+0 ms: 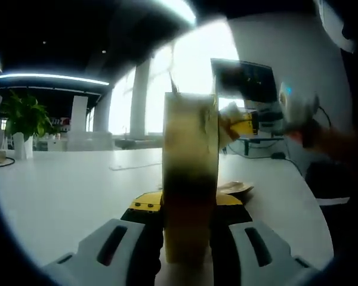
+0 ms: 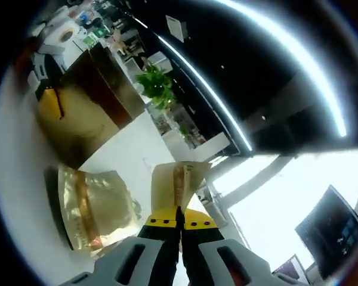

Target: Extract single mask from mask box in order stack masks on table

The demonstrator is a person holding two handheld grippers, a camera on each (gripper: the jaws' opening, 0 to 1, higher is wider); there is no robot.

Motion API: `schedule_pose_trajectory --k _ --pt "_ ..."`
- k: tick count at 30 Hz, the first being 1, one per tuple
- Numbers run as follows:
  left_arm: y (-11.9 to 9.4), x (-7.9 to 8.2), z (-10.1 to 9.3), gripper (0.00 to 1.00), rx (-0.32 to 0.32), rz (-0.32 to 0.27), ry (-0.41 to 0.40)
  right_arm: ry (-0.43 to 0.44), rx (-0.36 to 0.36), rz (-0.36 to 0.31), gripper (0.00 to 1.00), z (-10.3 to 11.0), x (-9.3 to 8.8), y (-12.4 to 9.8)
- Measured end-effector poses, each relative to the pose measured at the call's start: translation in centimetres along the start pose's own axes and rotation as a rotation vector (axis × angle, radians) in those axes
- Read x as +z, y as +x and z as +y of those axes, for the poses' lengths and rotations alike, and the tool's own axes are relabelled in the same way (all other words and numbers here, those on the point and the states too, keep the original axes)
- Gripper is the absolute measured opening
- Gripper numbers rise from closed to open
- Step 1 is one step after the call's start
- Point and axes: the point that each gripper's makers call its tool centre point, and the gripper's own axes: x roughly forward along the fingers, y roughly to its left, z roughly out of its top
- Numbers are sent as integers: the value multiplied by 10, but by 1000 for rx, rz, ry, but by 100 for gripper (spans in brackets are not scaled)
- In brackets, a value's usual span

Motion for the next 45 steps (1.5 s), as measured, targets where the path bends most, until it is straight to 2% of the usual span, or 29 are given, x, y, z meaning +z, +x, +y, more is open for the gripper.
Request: schedule_pose_trajectory --k 6,10,16,22,37,45 --pt "-2 2 3 20 -8 -5 -47 -54 52 0 0 24 2 4" --pt "-1 2 1 20 -6 1 -27 -64 95 5 0 42 1 1" --pt "0 2 0 20 -6 -6 -10 -62 147 22 0 59 -8 -3" --pt "-1 2 -1 20 -17 -9 -10 -61 211 21 0 75 -9 -5" --pt "-2 2 -2 20 -10 -3 -3 -53 297 39 0 95 -11 -10" --pt "-1 2 -2 20 -10 -2 -6 -10 338 46 0 104 -13 -11"
